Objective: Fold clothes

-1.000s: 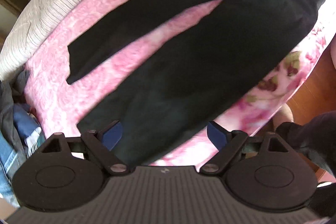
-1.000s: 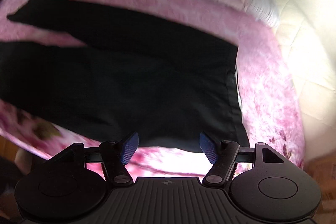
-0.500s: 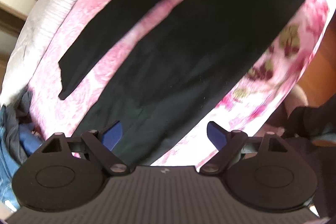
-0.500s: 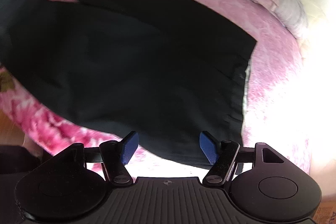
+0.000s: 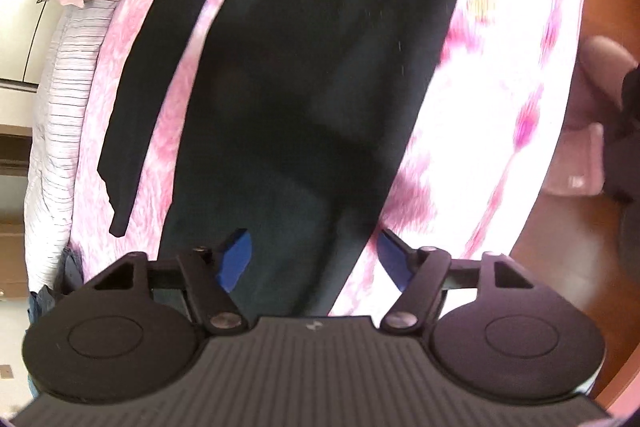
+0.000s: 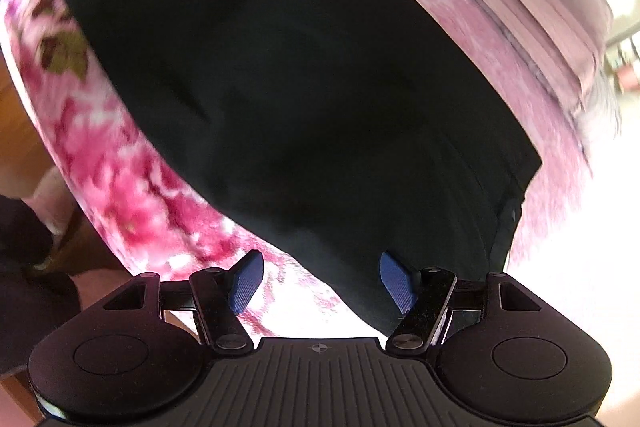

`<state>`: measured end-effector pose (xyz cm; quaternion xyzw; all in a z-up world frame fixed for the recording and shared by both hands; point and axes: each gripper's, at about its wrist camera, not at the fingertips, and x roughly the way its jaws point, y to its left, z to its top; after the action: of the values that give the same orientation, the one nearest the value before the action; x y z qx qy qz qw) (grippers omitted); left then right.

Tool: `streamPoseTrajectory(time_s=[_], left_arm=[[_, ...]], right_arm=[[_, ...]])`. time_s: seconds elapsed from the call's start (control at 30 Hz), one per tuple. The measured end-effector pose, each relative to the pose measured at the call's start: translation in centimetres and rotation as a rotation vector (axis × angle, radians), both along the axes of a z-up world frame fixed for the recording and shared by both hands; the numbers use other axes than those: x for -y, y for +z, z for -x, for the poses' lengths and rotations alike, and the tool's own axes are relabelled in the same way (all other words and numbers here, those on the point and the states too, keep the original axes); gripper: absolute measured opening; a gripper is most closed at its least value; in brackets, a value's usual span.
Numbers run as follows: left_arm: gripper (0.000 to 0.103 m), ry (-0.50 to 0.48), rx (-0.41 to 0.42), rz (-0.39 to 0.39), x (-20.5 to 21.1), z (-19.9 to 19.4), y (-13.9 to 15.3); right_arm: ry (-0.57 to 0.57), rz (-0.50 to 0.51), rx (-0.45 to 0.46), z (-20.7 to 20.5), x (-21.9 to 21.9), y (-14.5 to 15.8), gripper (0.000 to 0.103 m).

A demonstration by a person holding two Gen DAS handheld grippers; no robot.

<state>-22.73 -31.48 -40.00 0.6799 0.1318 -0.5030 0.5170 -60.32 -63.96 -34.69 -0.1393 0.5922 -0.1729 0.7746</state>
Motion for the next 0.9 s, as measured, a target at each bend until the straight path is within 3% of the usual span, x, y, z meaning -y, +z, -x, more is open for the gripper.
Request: streamPoseTrajectory(time_s=[0.13,0.17,0.2,0.27,0.33,0.43,0.63,0.77,0.8,0.83,0.87,0.9], left_arm=[[0.066,-0.012,0.042,0.033,-0.3,-0.4,-0.5],[0.061,-0.006,0.054,0.041,-0.4,-0.5,-0.4],[0.047,0.02,0.078,0.05,-0.3,-0.9,-0.5],[0.033,0.101,0.121,0.061,0.1,-2.0,-0.7],[0.033,0.148,0.134,0.059,0.2,-2.6,-1.0],[0.033,0.121,0.163,0.044,0.0,-2.3,-1.9],[0.034,0.165,0.25,0.121,-0.8,-2.5,-3.5],[0.016,0.204,0.269,0.131,-0.2,-2.9,-4.0],[0.013,0.209,0.268,0.134,0.0,-3.0,-3.6],[0.012,0.214,0.267,0.137,0.1,-3.1,-3.2],[0.008,0.219,0.266,0.14,0.2,-3.2,-2.8],[0.006,0.224,0.265,0.144,0.3,-3.3,-2.4]], right_arm=[[0.037,0.028,-0.019,1.2,0.2,-1.5,0.068],[0.035,0.039,-0.024,1.5,0.6,-1.8,0.068],[0.027,0.054,-0.033,2.0,0.9,-2.1,0.068],[0.01,0.093,-0.045,3.0,1.5,-2.7,0.068],[-0.004,0.136,-0.052,4.2,1.9,-3.3,0.068],[0.001,0.189,-0.066,5.4,2.9,-4.6,0.068],[0.102,0.268,-0.038,6.3,4.6,-7.6,0.068],[0.16,0.357,-0.003,6.8,5.0,-8.9,0.068],[0.152,0.364,0.002,6.8,5.3,-9.0,0.065],[0.153,0.363,0.001,6.9,5.4,-9.1,0.055],[0.164,0.36,-0.018,6.9,5.4,-9.4,0.027],[0.165,0.358,-0.025,6.9,5.3,-9.2,0.02]])
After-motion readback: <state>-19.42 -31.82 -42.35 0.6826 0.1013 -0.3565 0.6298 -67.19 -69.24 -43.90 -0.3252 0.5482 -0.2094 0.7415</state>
